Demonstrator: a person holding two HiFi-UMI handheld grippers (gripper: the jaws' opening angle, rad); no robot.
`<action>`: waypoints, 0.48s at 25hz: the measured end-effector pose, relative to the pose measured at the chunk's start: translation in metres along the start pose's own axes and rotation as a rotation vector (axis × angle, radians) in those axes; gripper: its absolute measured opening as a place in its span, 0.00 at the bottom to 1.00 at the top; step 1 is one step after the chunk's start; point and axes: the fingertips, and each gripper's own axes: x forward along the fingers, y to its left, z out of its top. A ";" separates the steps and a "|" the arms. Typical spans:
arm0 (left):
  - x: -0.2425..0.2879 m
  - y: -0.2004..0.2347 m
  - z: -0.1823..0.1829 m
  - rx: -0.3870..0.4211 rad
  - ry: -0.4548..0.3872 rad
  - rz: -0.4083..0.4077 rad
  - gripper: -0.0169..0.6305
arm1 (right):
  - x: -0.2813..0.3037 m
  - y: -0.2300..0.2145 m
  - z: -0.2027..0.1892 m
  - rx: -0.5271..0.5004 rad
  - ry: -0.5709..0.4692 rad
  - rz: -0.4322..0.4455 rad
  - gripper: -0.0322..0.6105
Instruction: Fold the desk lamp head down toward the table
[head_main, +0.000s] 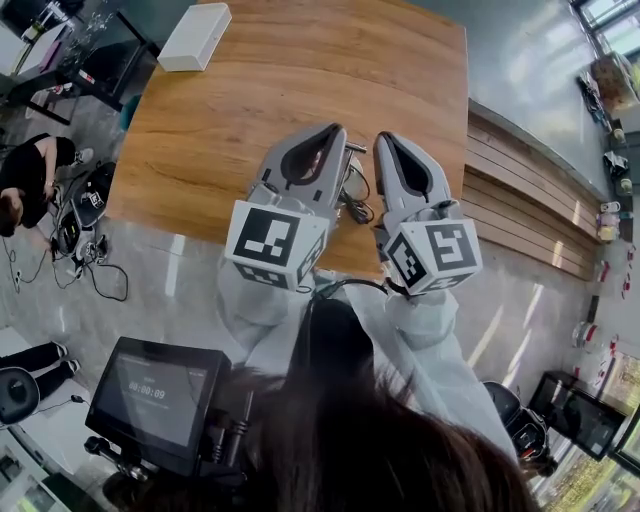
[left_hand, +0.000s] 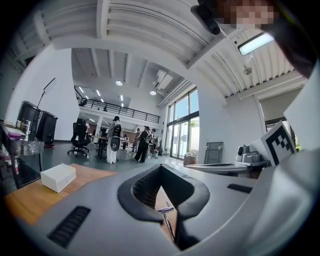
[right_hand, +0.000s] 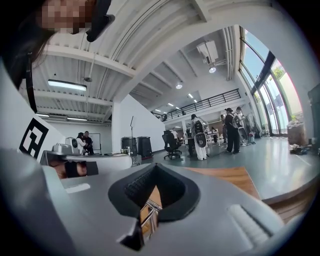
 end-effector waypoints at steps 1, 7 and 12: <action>0.000 -0.001 0.000 -0.001 0.001 0.001 0.03 | -0.001 0.000 0.000 -0.003 0.001 0.003 0.05; -0.004 -0.015 0.003 0.004 0.001 0.007 0.03 | -0.013 0.001 0.004 -0.019 0.006 0.012 0.05; -0.002 -0.017 0.003 0.003 0.003 0.007 0.03 | -0.013 0.000 0.004 -0.017 0.007 0.020 0.05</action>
